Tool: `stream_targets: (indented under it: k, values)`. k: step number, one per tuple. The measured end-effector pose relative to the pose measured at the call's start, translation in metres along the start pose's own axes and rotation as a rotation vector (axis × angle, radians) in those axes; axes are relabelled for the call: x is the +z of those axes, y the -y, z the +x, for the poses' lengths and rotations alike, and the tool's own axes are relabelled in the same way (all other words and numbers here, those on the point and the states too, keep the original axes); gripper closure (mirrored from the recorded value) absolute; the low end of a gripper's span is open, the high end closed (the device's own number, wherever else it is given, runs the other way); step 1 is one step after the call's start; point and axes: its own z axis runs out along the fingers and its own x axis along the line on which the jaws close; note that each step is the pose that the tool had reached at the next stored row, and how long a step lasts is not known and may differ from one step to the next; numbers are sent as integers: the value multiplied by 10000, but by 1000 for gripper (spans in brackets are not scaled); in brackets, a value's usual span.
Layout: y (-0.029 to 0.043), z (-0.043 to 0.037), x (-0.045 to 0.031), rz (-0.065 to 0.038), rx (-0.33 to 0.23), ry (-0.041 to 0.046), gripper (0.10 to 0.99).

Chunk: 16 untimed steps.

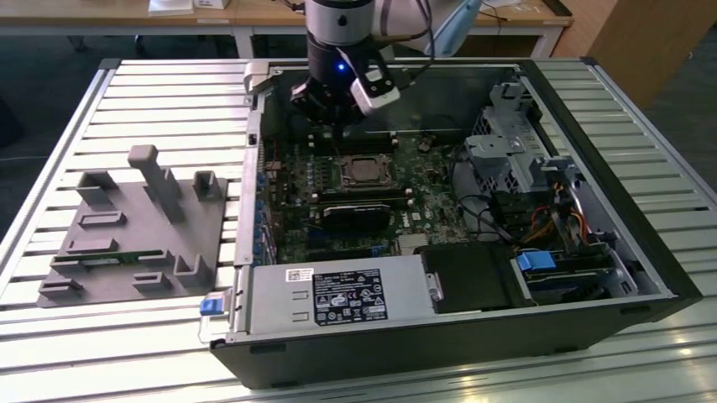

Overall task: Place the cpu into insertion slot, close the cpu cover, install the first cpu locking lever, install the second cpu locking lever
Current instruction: 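Install the first cpu locking lever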

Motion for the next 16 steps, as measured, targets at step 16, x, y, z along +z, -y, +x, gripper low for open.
stream_targets:
  k: [16]
  values:
    - [-52,103,27,1,0,-1,980]
